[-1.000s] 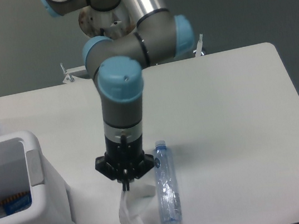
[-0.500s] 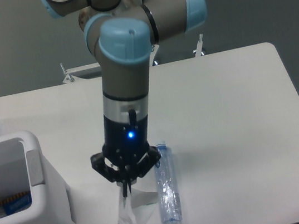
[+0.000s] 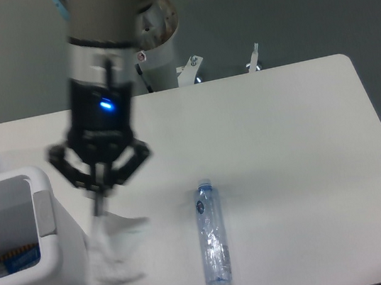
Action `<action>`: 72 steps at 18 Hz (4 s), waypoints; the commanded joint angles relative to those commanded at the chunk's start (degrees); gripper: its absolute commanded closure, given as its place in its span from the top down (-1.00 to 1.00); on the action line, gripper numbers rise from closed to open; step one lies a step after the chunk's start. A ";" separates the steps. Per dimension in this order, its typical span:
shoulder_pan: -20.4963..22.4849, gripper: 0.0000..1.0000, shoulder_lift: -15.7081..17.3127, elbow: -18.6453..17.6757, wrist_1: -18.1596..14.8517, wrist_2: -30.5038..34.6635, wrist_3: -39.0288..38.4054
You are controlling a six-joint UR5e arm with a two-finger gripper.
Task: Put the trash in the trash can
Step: 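Open the gripper over the bin to drop the wrapper, then move the open gripper over the clear plastic water bottle, then lower the gripper around the bottle's cap end and close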
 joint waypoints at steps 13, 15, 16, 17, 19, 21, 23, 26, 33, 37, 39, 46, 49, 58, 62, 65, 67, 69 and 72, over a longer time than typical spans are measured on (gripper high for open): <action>-6.87 1.00 0.09 -3.52 0.26 0.35 0.79; -6.70 1.00 0.26 -3.43 0.18 0.35 0.79; -6.35 1.00 0.61 -3.60 0.18 0.44 0.79; -5.30 1.00 1.14 -3.86 0.18 0.44 0.79; -0.48 1.00 2.71 -5.79 0.09 0.44 0.79; 4.79 1.00 4.38 -8.07 0.09 0.44 0.61; 9.02 1.00 5.27 -9.57 0.26 0.53 0.52; 14.82 1.00 4.66 -9.93 0.70 1.75 0.79; 20.98 1.00 -0.52 -9.67 0.53 7.29 9.90; 22.57 1.00 -5.78 -9.32 0.53 7.38 17.99; 22.57 1.00 -9.21 -8.53 0.62 8.34 21.86; 21.43 1.00 -19.15 -4.76 2.97 12.22 21.36; 19.23 1.00 -22.06 -2.99 3.52 12.48 19.42; 15.63 1.00 -26.19 -2.81 5.98 13.97 18.80; 13.43 1.00 -27.68 -2.64 5.98 14.68 18.89; 12.56 1.00 -28.56 -2.55 6.24 15.99 19.68; 12.47 1.00 -29.44 -2.29 6.33 16.35 20.82; 12.20 1.00 -30.23 -2.20 6.24 17.22 22.14; 12.11 1.00 -30.59 -2.37 6.33 17.84 23.46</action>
